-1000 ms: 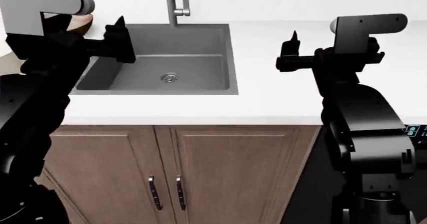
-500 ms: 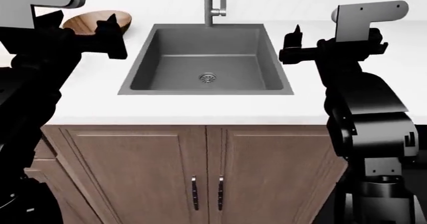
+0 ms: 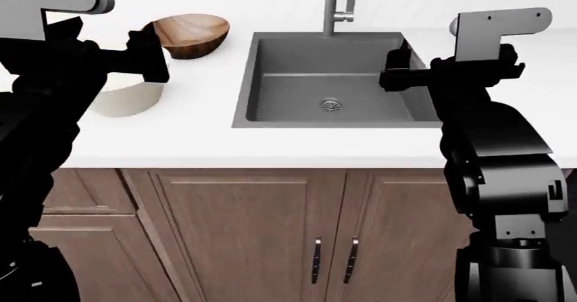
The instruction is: Stack the bowls in the sink.
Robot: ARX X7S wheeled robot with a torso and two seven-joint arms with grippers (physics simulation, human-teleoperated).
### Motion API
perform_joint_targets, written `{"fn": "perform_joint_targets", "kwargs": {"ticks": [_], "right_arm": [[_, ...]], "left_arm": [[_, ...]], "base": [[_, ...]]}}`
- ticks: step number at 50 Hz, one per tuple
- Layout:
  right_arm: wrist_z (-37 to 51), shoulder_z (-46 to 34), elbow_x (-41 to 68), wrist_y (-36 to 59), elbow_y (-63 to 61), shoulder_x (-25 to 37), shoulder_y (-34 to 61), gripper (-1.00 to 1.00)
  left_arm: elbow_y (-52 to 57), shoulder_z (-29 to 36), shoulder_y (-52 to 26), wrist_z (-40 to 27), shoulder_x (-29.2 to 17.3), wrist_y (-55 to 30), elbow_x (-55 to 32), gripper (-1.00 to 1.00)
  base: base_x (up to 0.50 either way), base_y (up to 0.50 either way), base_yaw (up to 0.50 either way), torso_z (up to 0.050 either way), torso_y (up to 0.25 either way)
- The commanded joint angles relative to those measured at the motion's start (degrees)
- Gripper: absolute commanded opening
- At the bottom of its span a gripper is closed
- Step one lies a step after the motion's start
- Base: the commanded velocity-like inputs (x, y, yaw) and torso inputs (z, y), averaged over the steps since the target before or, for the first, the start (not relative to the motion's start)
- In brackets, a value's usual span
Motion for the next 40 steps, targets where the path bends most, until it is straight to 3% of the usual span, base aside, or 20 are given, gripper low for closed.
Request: {"fn": "perform_joint_targets", "kwargs": {"ticks": [1,40], "right_arm": [[0.6,1.1,0.4,0.0,-0.2,0.6,-0.9,1.0],[1.4,1.2,0.9,1.2,-0.1,2.1,-1.2,1.0]], "left_arm": [[0.0,0.5,-0.3,-0.1,0.0,-0.3,-0.5,1.0],[-2.3,2.9,-2.0,-0.3,0.4,0.8,-0.8,1.0]], "base": [[0.0,0.0,0.0,0.0,0.0],[0.33,0.0,0.0,0.0,0.0]]}}
